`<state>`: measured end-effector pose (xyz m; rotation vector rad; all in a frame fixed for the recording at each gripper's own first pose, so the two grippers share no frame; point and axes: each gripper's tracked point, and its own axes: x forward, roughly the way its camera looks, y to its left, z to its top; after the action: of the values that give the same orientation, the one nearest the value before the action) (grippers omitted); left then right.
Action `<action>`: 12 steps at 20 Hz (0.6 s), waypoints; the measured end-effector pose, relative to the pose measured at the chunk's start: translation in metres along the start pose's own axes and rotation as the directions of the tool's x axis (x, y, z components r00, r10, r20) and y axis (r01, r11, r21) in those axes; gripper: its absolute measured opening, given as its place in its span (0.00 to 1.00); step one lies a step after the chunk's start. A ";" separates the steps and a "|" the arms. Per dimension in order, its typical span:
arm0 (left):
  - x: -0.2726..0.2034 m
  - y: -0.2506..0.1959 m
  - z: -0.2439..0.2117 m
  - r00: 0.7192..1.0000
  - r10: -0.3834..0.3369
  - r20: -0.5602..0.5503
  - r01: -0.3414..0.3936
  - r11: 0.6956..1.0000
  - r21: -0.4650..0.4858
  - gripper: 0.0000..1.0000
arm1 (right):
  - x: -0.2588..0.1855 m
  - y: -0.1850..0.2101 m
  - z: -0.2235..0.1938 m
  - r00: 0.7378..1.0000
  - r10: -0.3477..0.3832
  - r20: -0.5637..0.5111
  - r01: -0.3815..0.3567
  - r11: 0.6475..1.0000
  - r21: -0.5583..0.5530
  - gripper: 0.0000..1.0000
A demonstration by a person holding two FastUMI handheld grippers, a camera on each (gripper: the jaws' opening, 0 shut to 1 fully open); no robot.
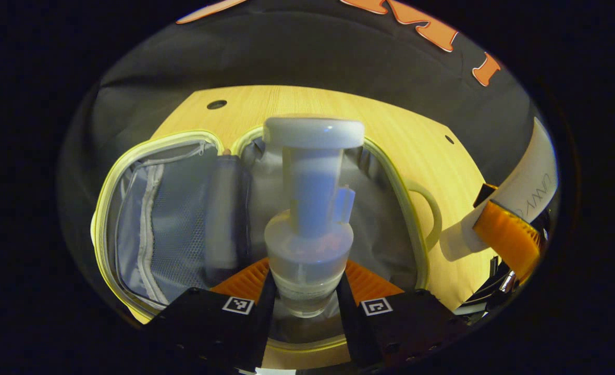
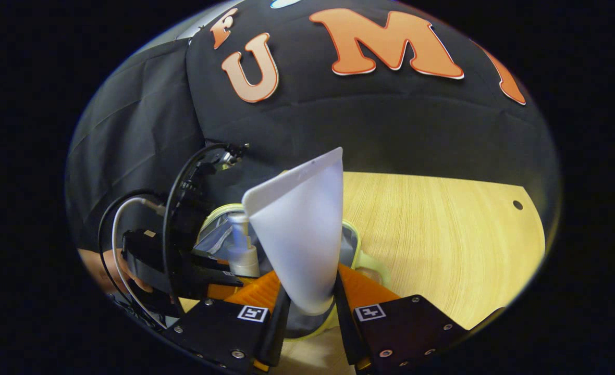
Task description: First open the suitcase, pack the skin care products into it, and then close the suitcase.
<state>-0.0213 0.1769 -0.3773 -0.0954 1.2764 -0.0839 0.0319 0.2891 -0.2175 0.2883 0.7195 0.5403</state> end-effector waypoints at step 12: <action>0.043 0.017 -0.001 0.990 0.128 -0.063 -0.134 0.986 -0.103 0.63 | 0.025 0.002 -0.029 0.990 0.028 -0.136 -0.014 0.995 0.103 0.47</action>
<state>-0.0098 0.1885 -0.4200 -0.1013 1.3400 0.0954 0.0270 0.3067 -0.2508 0.3563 0.8797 0.5478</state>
